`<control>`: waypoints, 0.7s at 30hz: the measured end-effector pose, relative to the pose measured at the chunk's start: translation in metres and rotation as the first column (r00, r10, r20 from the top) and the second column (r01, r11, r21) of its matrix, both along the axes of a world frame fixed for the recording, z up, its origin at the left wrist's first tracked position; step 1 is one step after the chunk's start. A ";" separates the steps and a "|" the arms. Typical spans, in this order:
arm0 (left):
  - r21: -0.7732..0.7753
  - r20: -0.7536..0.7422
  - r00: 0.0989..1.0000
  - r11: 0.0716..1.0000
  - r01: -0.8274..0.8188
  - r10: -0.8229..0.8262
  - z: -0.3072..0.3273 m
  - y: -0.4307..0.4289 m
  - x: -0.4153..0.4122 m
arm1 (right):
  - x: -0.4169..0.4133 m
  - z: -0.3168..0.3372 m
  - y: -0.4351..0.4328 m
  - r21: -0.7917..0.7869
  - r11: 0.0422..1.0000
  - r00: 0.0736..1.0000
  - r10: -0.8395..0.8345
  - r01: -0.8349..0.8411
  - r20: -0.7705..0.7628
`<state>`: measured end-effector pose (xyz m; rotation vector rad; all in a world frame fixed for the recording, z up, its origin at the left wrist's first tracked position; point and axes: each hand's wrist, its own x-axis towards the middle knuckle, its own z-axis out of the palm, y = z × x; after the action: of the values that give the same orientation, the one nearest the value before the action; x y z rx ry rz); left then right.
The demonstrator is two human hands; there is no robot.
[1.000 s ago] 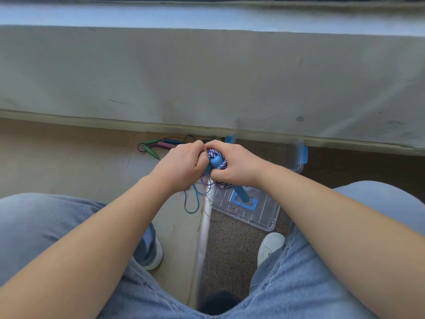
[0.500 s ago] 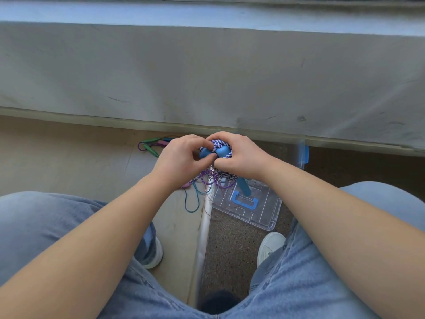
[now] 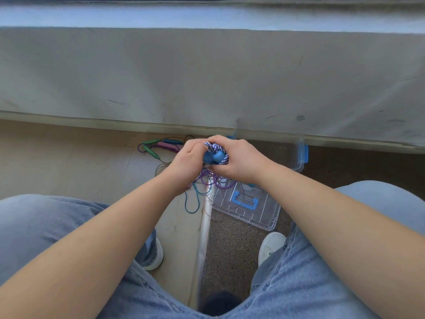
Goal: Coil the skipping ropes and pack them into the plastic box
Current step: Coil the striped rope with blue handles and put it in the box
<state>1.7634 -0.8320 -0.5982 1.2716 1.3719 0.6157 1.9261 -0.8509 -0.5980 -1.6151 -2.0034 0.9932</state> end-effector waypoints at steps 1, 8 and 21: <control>-0.002 -0.071 0.995 0.998 0.069 -0.069 -0.003 0.000 -0.001 | 0.002 -0.005 0.001 -0.002 1.000 0.996 0.020 -0.020 0.084; 0.269 -0.340 0.931 0.935 0.229 -0.130 0.004 0.011 -0.008 | 0.026 -0.019 0.010 -0.035 0.995 0.979 -0.090 0.098 0.182; 0.515 -0.569 0.819 0.746 0.422 -0.071 -0.006 0.011 -0.011 | 0.005 -0.010 0.007 -0.102 0.977 0.978 -0.196 0.188 -0.070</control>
<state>1.7523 -0.8206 -0.6039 2.2741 1.4201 0.5707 1.9314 -0.8440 -0.6083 -1.7518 -1.7342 1.0744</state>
